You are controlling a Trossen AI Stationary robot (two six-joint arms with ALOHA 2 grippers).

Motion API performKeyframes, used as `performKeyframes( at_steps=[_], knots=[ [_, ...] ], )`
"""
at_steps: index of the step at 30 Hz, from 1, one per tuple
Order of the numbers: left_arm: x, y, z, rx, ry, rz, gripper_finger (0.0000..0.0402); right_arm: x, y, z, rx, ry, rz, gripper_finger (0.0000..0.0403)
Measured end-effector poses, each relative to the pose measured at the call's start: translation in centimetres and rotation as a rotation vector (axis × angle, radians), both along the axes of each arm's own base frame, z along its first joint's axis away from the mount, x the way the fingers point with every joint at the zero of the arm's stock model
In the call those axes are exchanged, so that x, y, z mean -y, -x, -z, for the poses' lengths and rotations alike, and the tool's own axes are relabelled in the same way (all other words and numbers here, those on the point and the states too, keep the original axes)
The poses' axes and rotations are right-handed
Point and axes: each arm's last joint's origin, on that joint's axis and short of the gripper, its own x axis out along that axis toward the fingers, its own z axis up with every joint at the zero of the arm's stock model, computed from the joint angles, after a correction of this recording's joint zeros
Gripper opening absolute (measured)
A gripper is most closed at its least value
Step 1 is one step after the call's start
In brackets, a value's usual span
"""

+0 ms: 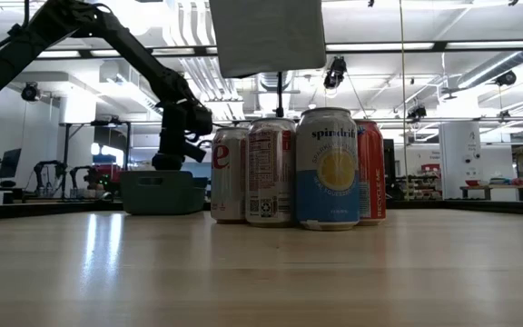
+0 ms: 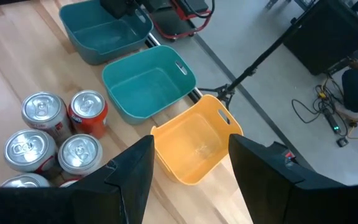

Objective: Sort soda cans
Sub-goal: Put the bottom red soda can into the yellow bin

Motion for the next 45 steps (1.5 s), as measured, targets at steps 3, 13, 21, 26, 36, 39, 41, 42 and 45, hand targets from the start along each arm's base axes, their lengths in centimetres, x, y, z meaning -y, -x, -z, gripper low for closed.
performKeyframes(
  at_steps=[3,13,21,26,36,39,41,42,45],
  knots=[
    [0.0,0.0,0.0,0.004,-0.002,-0.006,0.0149,0.0,0.0,0.0,0.0,0.0,0.0,0.0203],
    [0.2,0.0,-1.1,0.036,0.005,-0.021,0.0151,0.0,0.0,0.0,0.003,0.004,0.005,0.0203],
    [0.9,0.2,-5.4,0.126,0.018,-0.078,0.0174,0.1,0.2,-0.2,0.003,0.049,0.02,0.0203],
    [2.5,0.6,-8.7,0.213,0.054,-0.168,0.0194,0.2,0.6,-0.3,-0.001,0.052,0.014,0.0218],
    [8.5,0.1,-15.5,0.599,0.217,-0.158,0.0185,-0.3,0.3,3.9,-0.214,-0.067,-0.112,0.0301],
    [10.8,-0.6,-17.2,0.66,0.235,-0.127,0.0179,-0.2,0.7,6.0,-0.268,-0.108,-0.123,0.0328],
    [12.5,-1.2,-18.2,0.695,0.242,-0.093,0.0176,-0.2,0.7,7.4,-0.276,-0.158,-0.144,0.0344],
    [13.3,-1.4,-18.7,0.715,0.241,-0.078,0.0175,-0.2,0.7,8.1,-0.282,-0.186,-0.166,0.0351],
    [15.8,-2.1,-20.2,0.771,0.251,-0.052,0.0171,-0.6,0.5,10.2,-0.317,-0.277,-0.277,0.0363]
  ],
)
